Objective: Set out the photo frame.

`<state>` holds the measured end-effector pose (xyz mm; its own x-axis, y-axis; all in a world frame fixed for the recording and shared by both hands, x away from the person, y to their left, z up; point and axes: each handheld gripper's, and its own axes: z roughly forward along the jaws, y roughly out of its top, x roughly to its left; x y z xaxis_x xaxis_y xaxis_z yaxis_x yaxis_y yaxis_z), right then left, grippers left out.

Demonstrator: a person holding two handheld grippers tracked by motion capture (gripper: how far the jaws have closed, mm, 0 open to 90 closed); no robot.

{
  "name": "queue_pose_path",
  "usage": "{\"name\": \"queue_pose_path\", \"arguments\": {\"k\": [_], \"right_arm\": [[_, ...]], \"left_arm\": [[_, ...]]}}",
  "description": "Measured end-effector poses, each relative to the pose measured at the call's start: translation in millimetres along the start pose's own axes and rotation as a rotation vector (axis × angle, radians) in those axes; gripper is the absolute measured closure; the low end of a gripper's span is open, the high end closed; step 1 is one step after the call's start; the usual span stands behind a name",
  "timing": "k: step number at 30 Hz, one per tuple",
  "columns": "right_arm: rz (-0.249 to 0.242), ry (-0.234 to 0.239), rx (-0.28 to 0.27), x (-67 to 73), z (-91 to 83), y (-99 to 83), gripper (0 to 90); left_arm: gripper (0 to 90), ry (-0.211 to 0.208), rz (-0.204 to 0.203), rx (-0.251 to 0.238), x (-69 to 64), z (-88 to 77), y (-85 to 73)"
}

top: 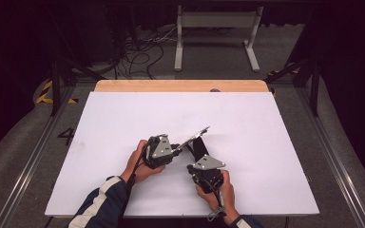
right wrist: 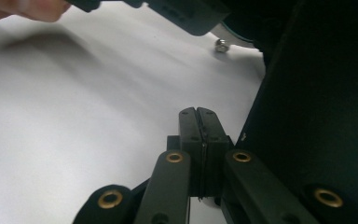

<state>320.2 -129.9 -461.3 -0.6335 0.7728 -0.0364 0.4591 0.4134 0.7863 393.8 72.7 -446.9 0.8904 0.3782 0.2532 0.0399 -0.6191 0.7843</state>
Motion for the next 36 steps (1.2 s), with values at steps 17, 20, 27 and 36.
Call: {"name": "queue_pose_path", "arguments": {"k": [17,20,27,36], "right_arm": [[0.013,0.012,0.004,-24.5,-8.2,-6.3,90.0],[0.015,0.013,0.005,-27.4,-9.1,-6.7,90.0],[0.02,0.015,0.011,-32.7,-11.3,-7.4,90.0],[0.012,0.024,0.033,-38.7,-14.3,-7.6,90.0]], "left_arm": [[75.6,-0.002,0.054,0.005,-13.7,2.4,8.4],[75.5,-0.001,0.062,0.005,-16.8,2.3,9.9],[74.8,0.003,0.069,0.011,-23.3,1.6,12.8],[74.2,0.009,0.093,0.009,-29.3,2.0,15.1]]}}
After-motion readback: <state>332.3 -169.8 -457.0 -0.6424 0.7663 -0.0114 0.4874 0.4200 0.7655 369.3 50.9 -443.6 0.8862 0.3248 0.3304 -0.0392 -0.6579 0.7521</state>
